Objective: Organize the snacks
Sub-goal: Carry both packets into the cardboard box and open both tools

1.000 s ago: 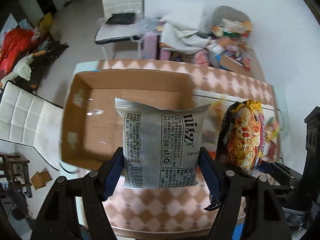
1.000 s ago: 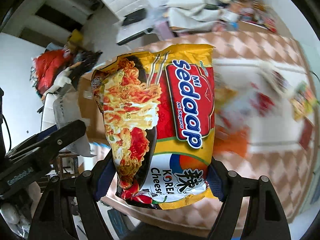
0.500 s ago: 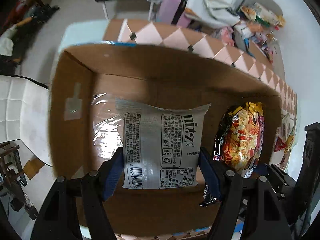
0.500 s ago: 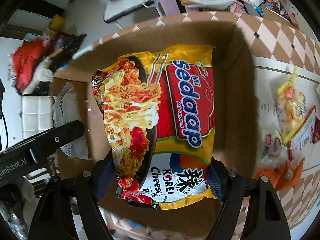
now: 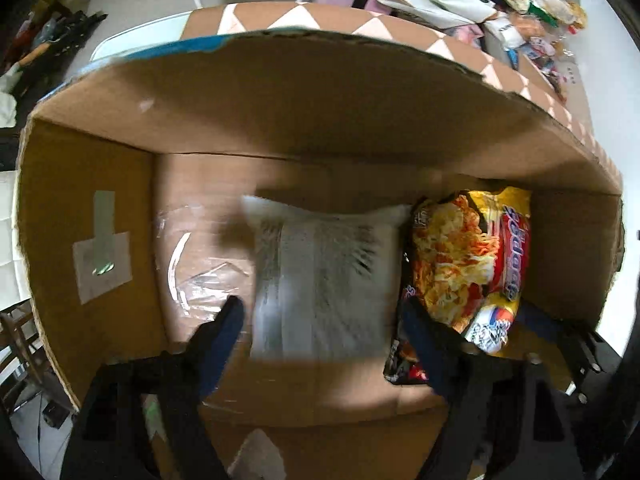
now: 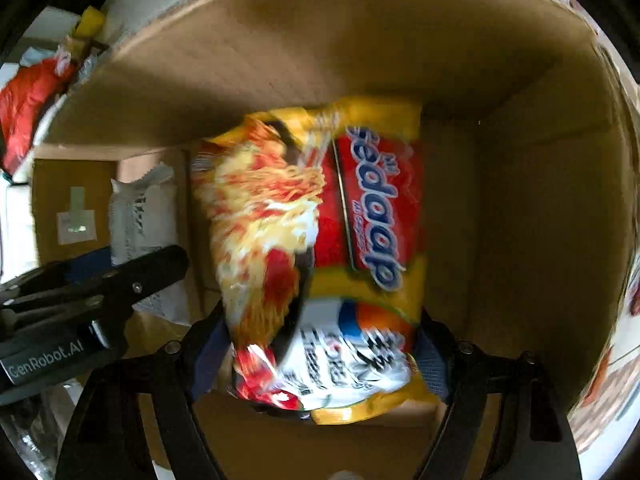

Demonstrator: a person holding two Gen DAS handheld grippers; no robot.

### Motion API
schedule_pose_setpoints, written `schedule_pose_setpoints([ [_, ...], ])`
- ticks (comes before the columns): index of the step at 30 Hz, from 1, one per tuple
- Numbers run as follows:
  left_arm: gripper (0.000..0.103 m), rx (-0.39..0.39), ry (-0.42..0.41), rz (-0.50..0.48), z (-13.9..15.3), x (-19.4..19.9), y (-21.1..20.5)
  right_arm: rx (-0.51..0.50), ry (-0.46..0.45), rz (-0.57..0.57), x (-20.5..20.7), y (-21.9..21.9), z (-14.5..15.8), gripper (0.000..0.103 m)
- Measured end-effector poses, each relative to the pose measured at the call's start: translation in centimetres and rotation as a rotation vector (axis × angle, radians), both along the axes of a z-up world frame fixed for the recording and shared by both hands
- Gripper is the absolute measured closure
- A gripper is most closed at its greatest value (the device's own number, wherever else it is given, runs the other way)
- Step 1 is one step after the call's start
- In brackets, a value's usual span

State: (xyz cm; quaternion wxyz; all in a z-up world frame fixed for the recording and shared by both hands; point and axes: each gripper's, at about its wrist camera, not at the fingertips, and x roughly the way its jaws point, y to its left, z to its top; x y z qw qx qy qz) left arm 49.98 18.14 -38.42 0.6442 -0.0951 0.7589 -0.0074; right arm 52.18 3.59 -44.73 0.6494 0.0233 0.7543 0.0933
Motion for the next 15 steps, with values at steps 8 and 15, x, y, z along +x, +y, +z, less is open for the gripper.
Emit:
schedule_pose_setpoints([
  [8,0.016,-0.007,-0.067,-0.009,1.9,-1.2,0.4,-0.022,-0.026,0.020,-1.1,2.5,1.2,0.007],
  [15,0.016,0.003,-0.152,-0.040,4.8,-3.2,0.5,-0.011,-0.061,0.018,-2.9,2.7,4.3,0.006],
])
